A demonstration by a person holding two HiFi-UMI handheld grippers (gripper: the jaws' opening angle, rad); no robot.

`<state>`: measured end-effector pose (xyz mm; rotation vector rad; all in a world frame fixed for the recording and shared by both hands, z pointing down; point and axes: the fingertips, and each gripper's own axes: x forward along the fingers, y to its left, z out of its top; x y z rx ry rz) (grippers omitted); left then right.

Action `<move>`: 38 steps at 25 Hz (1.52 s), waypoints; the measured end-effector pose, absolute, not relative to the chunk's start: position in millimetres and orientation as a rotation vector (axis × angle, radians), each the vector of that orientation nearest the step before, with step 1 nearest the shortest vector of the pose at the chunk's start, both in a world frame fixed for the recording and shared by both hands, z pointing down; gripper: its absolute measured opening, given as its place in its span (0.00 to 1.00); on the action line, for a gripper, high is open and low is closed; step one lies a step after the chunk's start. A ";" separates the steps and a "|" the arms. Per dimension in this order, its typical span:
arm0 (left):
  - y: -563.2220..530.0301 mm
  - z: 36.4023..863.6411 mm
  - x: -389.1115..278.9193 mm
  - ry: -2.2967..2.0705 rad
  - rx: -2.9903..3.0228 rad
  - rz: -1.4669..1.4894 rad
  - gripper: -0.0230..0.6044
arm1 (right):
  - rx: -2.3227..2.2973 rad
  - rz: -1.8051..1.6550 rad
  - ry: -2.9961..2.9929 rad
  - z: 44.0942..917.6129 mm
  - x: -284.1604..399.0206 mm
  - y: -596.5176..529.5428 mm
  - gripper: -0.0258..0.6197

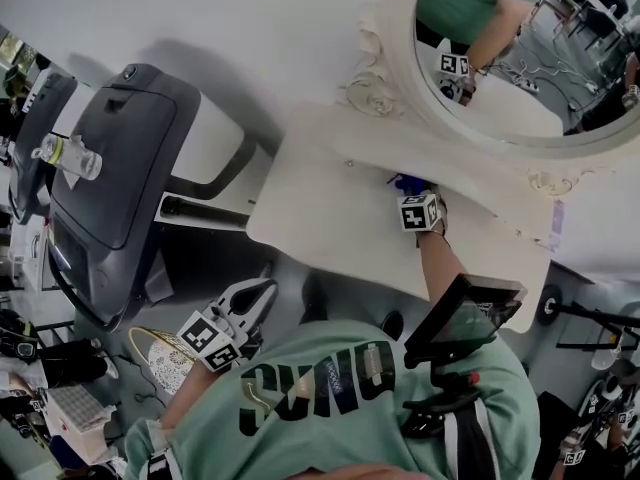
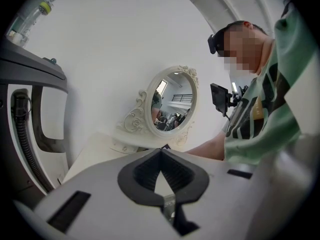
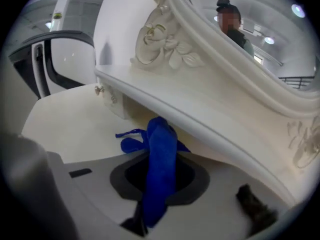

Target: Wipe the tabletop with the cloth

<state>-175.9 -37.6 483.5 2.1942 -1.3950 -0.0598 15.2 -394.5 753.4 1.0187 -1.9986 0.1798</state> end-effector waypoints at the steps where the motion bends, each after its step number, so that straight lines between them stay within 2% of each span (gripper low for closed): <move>1: -37.7 483.5 -174.9 -1.394 2.196 -0.063 0.04 | 0.964 0.157 -1.998 753.8 13.3 -381.1 0.13; 9: -51.8 479.9 -151.0 -1.335 2.250 -0.093 0.04 | 0.330 0.098 -2.133 751.5 14.5 -140.1 0.13; 14: -62.6 477.9 -124.5 -1.286 2.290 -0.083 0.04 | 0.186 0.148 -2.170 750.5 21.5 -90.9 0.13; 17: -63.4 476.0 -112.0 -1.272 2.301 -0.078 0.04 | 0.293 0.152 -2.229 739.6 31.6 -129.3 0.13; 26: -50.9 478.5 -121.7 -1.316 2.265 -0.038 0.04 | 0.946 0.189 -2.054 743.6 81.4 -379.0 0.13; 34: -39.4 480.2 -150.9 -1.387 2.214 -0.022 0.04 | 1.173 0.358 -1.982 755.7 83.8 -416.1 0.13; 38: -41.1 480.4 -149.4 -1.380 2.219 -0.039 0.04 | 0.985 0.188 -1.969 754.7 73.8 -380.7 0.13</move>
